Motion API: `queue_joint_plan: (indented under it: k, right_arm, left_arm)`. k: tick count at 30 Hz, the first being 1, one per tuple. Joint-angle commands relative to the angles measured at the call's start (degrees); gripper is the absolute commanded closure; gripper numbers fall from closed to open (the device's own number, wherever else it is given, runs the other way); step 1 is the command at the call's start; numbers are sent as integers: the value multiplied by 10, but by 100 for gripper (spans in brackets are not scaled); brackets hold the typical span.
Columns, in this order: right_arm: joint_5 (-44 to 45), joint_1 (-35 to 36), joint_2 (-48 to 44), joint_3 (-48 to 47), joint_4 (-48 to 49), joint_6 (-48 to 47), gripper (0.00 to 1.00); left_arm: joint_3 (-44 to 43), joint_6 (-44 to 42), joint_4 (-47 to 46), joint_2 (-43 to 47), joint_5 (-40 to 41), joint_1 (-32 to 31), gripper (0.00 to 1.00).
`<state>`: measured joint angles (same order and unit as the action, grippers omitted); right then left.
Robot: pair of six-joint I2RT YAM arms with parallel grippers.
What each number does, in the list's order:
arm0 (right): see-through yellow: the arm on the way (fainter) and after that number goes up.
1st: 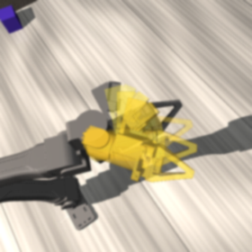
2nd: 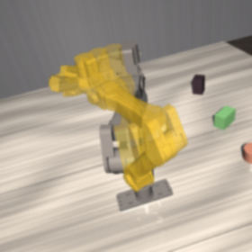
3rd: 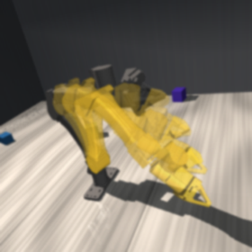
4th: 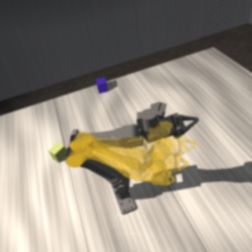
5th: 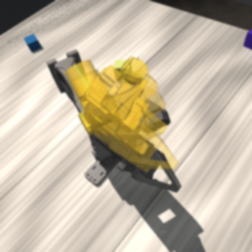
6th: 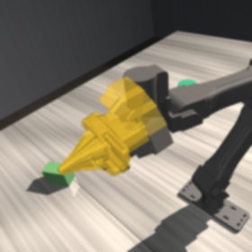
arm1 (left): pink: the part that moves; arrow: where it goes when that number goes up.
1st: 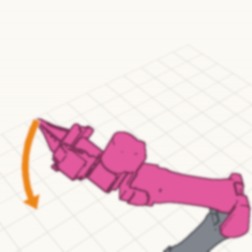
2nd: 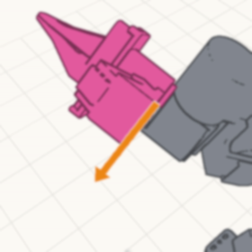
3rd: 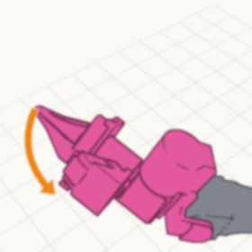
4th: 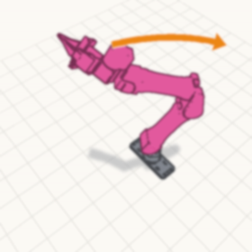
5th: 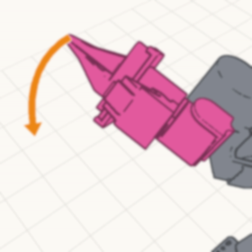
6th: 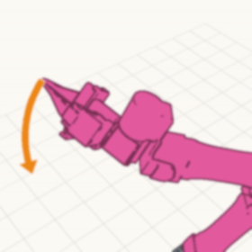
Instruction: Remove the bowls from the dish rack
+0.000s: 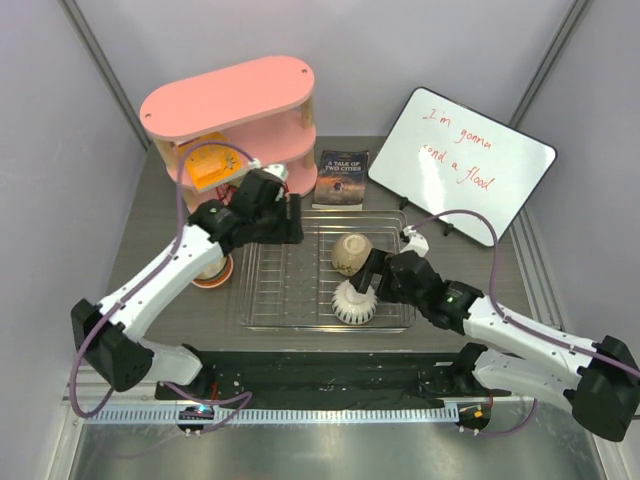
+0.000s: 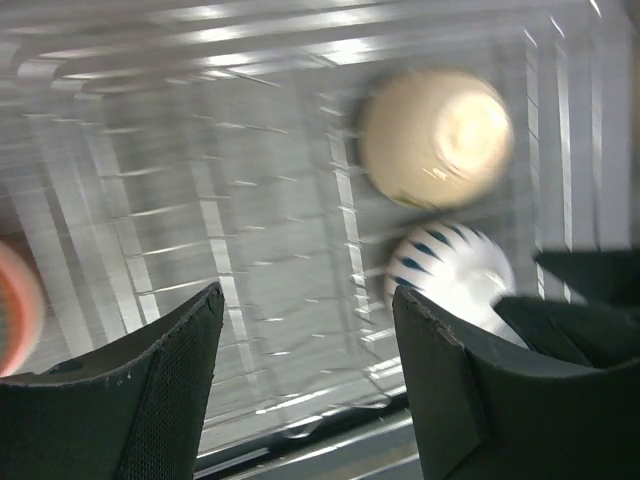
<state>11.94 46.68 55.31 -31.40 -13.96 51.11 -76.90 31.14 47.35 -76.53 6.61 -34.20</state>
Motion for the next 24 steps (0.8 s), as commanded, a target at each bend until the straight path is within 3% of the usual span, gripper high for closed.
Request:
queue_joint_plan:
  k: [1, 7, 14, 19, 24]
  right_arm:
    - [50, -3, -40, -33, -53, -7, 0]
    - [97, -3, -104, -34, -98, -9, 0]
    - [124, -3, -116, -28, -121, 2, 0]
    - [132, -4, -122, -30, -138, 0, 0]
    - [147, -4, -132, -40, -158, 0, 0]
  left_arm:
    - [20, 23, -80, -30, -63, -68, 30]
    - [40, 36, -141, -70, -122, -122, 28]
    - [48, 42, -161, -114, -130, -177, 25]
    - [68, 50, -179, -155, -132, -184, 18]
    - [76, 45, -184, -182, -136, -184, 18]
